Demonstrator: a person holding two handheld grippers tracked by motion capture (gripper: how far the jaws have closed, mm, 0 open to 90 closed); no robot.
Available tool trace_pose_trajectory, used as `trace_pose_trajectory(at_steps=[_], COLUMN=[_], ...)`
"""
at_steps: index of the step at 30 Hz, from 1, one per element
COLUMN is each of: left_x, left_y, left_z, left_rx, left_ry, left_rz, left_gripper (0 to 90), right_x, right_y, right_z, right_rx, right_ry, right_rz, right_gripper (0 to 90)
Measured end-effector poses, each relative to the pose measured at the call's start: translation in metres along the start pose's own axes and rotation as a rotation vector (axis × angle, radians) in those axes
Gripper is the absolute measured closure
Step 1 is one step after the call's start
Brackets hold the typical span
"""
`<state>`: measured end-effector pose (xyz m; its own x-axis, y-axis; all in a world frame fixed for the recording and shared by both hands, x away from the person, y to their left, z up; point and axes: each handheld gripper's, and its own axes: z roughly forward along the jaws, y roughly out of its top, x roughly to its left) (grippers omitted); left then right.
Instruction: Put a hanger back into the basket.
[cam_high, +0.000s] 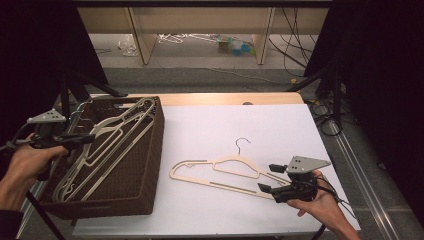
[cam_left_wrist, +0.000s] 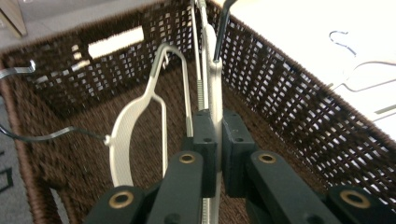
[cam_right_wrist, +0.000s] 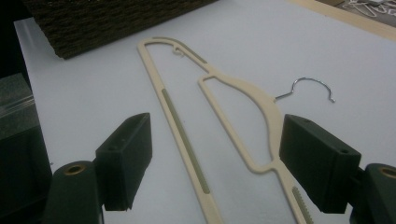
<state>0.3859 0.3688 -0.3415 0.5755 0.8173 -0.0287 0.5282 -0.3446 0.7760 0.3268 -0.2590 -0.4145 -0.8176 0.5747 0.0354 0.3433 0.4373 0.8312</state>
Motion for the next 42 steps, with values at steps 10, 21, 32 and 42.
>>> trace_pose_trajectory(at_steps=[10, 21, 32, 42], left_x=[-0.004, 0.004, 0.023, 0.03], left_y=[-0.011, -0.025, -0.036, -0.044], left_z=[0.016, 0.039, 0.043, 0.05], left_rx=[0.059, 0.095, 0.085, 0.057], left_ry=[-0.034, -0.009, 0.11, 0.178], left_rz=[-0.046, -0.09, -0.145, -0.195], left_gripper=[85.6, 85.4, 81.2, 78.0], right_x=[0.0, 0.001, 0.001, 0.0], right_y=[-0.002, -0.002, -0.004, -0.005], right_z=[0.002, 0.003, 0.004, 0.005], right_rx=[0.012, 0.014, 0.028, 0.032], right_ry=[0.002, 0.005, 0.011, 0.013], right_rz=[-0.005, -0.012, -0.005, 0.0], right_gripper=[26.4, 26.4, 26.5, 26.5])
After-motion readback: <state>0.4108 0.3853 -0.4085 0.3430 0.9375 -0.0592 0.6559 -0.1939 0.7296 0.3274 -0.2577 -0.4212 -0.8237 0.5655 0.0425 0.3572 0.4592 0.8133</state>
